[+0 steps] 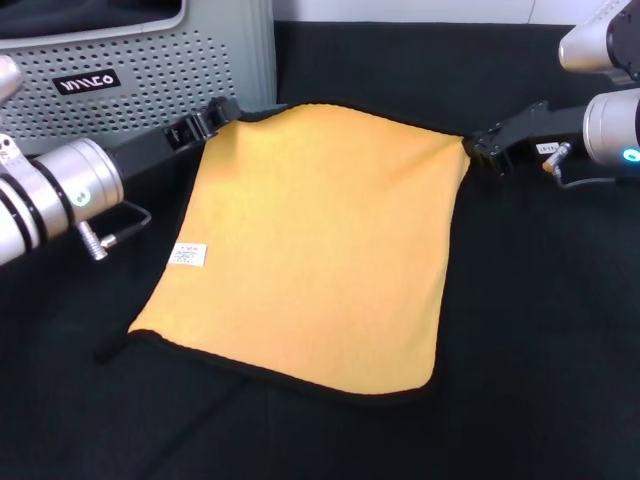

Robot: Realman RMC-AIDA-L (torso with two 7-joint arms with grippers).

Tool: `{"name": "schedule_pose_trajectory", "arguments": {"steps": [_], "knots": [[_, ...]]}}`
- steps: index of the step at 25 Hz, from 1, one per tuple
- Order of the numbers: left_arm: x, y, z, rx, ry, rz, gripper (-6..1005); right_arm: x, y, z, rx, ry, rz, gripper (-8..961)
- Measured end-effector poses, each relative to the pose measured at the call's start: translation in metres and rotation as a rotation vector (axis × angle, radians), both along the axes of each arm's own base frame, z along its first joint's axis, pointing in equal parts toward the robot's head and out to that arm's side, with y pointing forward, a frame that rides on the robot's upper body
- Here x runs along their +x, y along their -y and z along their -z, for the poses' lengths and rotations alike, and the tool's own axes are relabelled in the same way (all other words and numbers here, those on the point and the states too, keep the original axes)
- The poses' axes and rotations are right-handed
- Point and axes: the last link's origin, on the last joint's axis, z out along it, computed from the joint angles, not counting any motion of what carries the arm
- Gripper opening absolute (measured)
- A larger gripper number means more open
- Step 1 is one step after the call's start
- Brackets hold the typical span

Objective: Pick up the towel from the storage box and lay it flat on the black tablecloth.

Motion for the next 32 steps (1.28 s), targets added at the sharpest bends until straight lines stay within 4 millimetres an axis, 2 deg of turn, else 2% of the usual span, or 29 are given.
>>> {"name": "schedule_pose_trajectory", "arguments": {"steps": [5, 15, 19, 24, 27, 32], "knots": [[0.003, -0.004, 0.009, 0.003, -0.019, 0.002, 40, 0.001, -0.001, 0.0, 0.01, 0.009, -0.007, 45], [0.002, -0.007, 0.007, 0.037, -0.034, -0.006, 63, 0.006, -0.003, -0.003, 0.042, 0.027, -0.02, 48], [0.001, -0.007, 0.008, 0.044, -0.042, 0.0, 76, 0.01, -0.004, -0.003, 0.07, 0.033, -0.011, 114], [-0.001, -0.007, 0.007, 0.066, -0.018, -0.03, 191, 0.011, -0.004, -0.005, 0.082, 0.034, -0.013, 287], [-0.003, -0.006, 0.006, 0.072, -0.011, -0.032, 375, 0.009, -0.003, -0.011, 0.095, 0.033, -0.037, 395], [-0.004, -0.002, 0.002, 0.08, -0.002, -0.018, 587, 0.004, 0.008, -0.02, 0.129, 0.035, -0.105, 580]]}}
